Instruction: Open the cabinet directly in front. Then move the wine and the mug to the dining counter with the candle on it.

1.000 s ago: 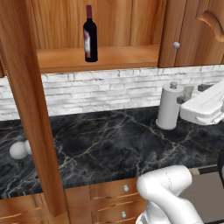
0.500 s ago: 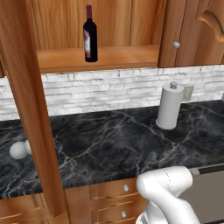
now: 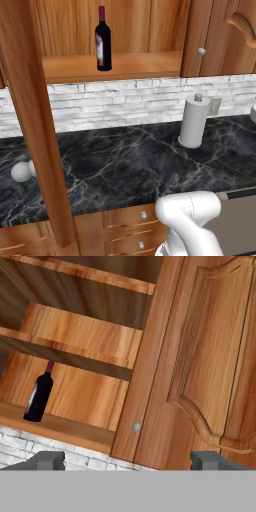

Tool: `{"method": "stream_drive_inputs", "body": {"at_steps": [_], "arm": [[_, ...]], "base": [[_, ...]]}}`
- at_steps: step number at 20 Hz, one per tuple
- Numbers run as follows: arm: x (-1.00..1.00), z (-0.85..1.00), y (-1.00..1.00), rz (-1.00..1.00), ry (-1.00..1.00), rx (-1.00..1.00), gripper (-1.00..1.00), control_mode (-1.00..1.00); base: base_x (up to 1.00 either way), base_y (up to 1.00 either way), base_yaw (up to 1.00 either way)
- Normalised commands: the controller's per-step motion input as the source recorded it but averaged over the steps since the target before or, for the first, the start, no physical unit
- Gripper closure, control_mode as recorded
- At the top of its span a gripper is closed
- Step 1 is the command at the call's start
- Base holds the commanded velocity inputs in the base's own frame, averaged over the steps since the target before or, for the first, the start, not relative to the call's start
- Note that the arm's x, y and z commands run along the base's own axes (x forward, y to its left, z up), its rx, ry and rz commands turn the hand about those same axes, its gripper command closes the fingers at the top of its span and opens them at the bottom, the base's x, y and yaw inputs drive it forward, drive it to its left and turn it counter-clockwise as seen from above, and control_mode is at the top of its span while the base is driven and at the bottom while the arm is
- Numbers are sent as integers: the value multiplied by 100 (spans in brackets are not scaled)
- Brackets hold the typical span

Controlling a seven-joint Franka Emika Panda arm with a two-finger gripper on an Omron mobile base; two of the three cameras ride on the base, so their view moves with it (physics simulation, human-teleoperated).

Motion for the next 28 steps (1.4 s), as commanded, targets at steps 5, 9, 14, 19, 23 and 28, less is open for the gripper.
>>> {"method": "stream_drive_inputs", "body": {"at_steps": [5,9,14,19,23,28], "arm": [[8,0,7,-3,9,0,-100,-100],[15,0,0,0,12,0,-100,-100],[30,0,0,-1,14,0,-100,-100],[20,0,-39,-2,3,9,-100,-100],[5,0,-44,0,0,9,-100,-100],[1,0,10,0,0,0,-100,-100]], "base": [[0,0,0],[0,0,0],[0,0,0],[0,0,0],[0,0,0],[0,0,0]]}}
